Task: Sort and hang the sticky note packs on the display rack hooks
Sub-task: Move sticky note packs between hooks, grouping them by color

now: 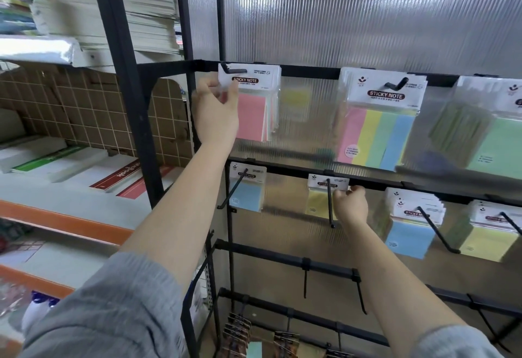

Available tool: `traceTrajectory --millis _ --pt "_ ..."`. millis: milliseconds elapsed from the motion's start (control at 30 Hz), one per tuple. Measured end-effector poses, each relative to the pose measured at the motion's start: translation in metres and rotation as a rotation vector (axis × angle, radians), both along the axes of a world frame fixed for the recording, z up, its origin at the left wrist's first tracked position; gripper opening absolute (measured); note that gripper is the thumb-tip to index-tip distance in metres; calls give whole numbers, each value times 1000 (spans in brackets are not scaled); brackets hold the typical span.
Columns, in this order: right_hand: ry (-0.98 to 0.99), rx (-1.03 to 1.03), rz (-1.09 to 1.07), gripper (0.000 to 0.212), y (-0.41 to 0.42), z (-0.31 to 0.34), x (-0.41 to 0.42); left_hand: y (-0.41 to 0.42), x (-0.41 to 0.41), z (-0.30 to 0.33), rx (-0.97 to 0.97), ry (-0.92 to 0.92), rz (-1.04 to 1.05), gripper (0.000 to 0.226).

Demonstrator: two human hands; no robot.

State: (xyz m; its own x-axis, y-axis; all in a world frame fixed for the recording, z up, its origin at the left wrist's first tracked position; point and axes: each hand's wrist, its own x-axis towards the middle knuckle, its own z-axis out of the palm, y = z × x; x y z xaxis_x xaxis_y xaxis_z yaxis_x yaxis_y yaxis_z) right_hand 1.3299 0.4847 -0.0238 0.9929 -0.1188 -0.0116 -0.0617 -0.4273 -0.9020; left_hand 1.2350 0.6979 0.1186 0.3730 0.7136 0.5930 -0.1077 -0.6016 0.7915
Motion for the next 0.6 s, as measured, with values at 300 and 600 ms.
traceTrajectory --millis 300,600 --pt "-125 26 -7 14 1 -12 0 -5 -15 -31 -140 81 -36 22" --pt "-165 68 136 23 -10 -15 -18 -20 -33 -52 -204 85 -38 20"
